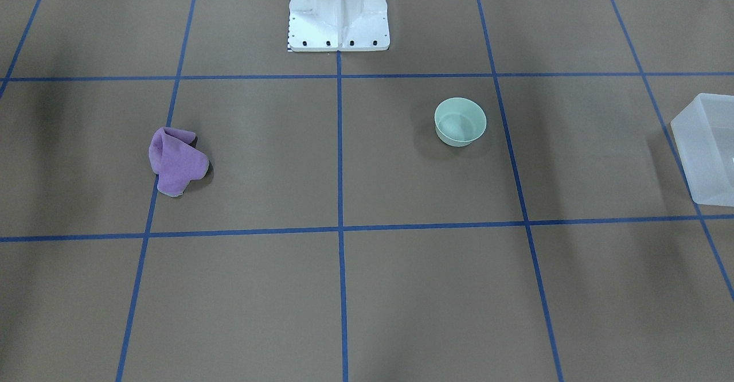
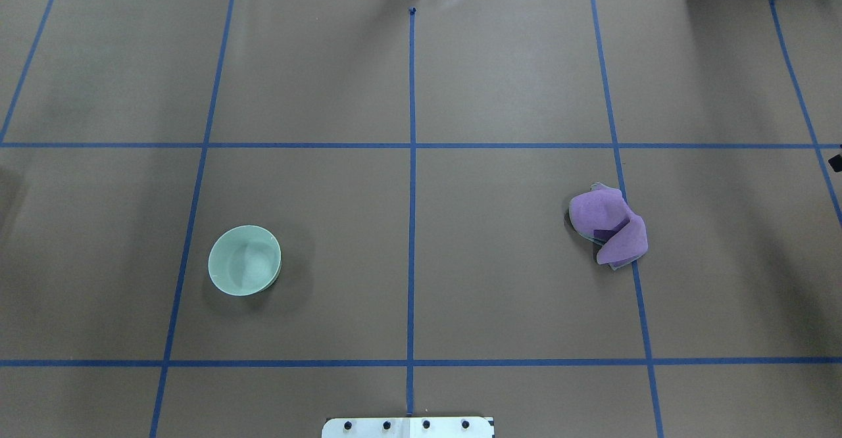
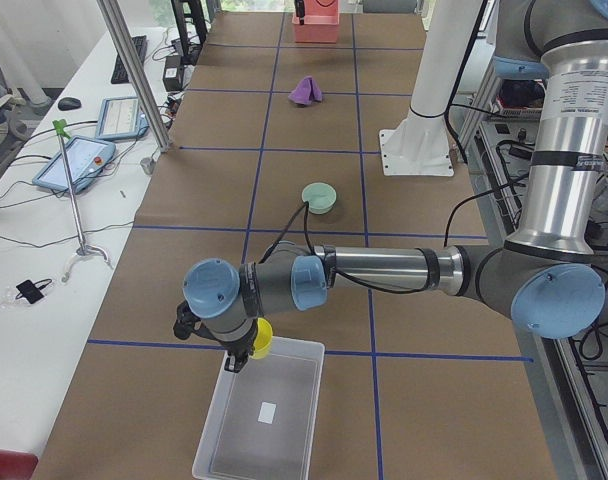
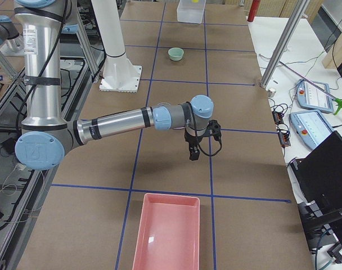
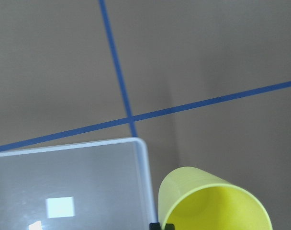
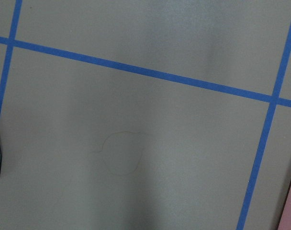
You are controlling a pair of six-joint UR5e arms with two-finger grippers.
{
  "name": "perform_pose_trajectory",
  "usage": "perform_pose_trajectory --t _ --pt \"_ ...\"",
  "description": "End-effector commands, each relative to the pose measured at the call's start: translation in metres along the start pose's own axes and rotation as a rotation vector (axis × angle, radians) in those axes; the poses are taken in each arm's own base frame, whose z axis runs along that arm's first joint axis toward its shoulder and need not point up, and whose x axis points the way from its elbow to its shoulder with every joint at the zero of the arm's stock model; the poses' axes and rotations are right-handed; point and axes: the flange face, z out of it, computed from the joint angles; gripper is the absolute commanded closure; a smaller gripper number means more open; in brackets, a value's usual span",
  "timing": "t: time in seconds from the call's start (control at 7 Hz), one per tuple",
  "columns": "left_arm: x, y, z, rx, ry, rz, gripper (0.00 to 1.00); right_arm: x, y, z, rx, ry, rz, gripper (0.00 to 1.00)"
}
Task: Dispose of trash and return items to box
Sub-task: 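Carry the yellow cup with the left gripper into the clear bin and release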
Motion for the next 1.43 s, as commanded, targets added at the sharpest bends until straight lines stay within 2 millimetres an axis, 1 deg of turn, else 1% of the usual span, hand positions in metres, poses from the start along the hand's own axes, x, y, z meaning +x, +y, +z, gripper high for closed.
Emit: perform_pose_trajectory --t 0.0,0.14,0.29,0.43,0.57,0.71,0.86,1.0,1.14,1.29 --pt "-0.036 0.042 0.041 0.021 -0.008 -0.044 1.00 -0.004 -0.003 0.001 -0.002 -0.001 -0.007 0.00" --pt "-0.047 0.059 0.059 0.052 -0.019 -0.098 1.00 -0.007 -0.009 0.001 -0.001 0.000 -0.014 0.00" --pt "-0.060 0.069 0.083 0.053 -0.033 -0.107 1.00 -0.008 -0.009 0.004 -0.006 0.000 -0.015 0.00" --pt "-0.067 0.072 0.096 0.060 -0.040 -0.095 1.00 -0.009 -0.009 0.004 -0.006 0.001 -0.017 0.00" --pt "-0.063 0.069 0.098 0.059 -0.039 -0.123 1.00 -0.012 -0.010 0.006 -0.011 -0.003 -0.013 0.00" --pt "-0.065 0.072 0.101 0.052 -0.039 -0.131 1.00 -0.018 -0.010 0.007 -0.013 -0.008 0.013 0.00" --pt "-0.063 0.072 0.117 0.018 -0.032 -0.129 1.00 -0.018 -0.010 0.009 -0.016 -0.005 0.019 0.00" --pt "-0.064 0.075 0.124 0.005 -0.029 -0.132 1.00 -0.018 -0.010 0.009 -0.017 -0.005 0.020 0.00" --pt "-0.063 0.072 0.125 0.002 -0.023 -0.137 1.00 -0.020 -0.010 0.011 -0.021 -0.005 0.019 0.00" --pt "-0.062 0.068 0.123 0.004 -0.023 -0.134 0.67 -0.023 -0.010 0.014 -0.026 -0.006 0.025 0.00"
